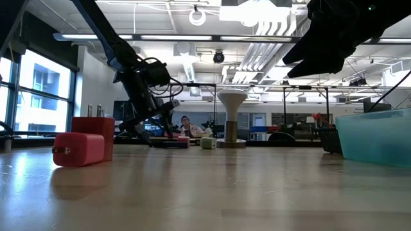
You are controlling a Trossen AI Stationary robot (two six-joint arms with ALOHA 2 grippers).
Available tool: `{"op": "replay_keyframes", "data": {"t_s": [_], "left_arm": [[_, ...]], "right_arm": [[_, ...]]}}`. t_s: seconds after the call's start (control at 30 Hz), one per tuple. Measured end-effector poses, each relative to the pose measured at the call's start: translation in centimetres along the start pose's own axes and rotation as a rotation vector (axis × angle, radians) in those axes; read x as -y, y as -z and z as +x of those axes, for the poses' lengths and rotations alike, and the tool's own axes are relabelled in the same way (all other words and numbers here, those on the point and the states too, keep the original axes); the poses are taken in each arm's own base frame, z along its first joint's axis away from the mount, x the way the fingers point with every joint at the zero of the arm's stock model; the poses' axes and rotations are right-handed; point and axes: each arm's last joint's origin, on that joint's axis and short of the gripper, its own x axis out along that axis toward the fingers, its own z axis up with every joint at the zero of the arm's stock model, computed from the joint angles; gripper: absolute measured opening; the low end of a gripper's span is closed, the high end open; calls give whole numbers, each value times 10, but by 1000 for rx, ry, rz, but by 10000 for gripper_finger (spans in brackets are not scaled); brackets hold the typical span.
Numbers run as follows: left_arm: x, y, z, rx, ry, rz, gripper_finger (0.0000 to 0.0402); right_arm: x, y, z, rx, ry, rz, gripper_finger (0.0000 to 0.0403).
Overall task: Pick & Place Office items
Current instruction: Put the black digital clock into the black basket
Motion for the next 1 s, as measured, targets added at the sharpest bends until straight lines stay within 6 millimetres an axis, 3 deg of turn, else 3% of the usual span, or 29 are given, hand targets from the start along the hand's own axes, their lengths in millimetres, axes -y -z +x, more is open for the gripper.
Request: {"op": "replay_keyframes", "data": {"t_s": [0.07,0.2,0.43,0.57,0.8,1.0], "left_arm": [[1,-1,0,0,14,8,340],[-5,-8,-2,-19,37,-165,340],[-5,-14,-6,-74,90,-183,340],[1,-19,-16,-144,4,-191,340],[11,-30,-27,-102,-84,-243,340],[9,-27,-15,-122,-107,-324,340]], "right_arm": [[0,0,0,0,0,0,303],[0,0,0,0,0,0,303],[0,0,0,0,0,0,303],[0,0,0,1,0,0,303],[0,0,0,3,3,0,303],[0,0,0,3,3,0,303]]}}
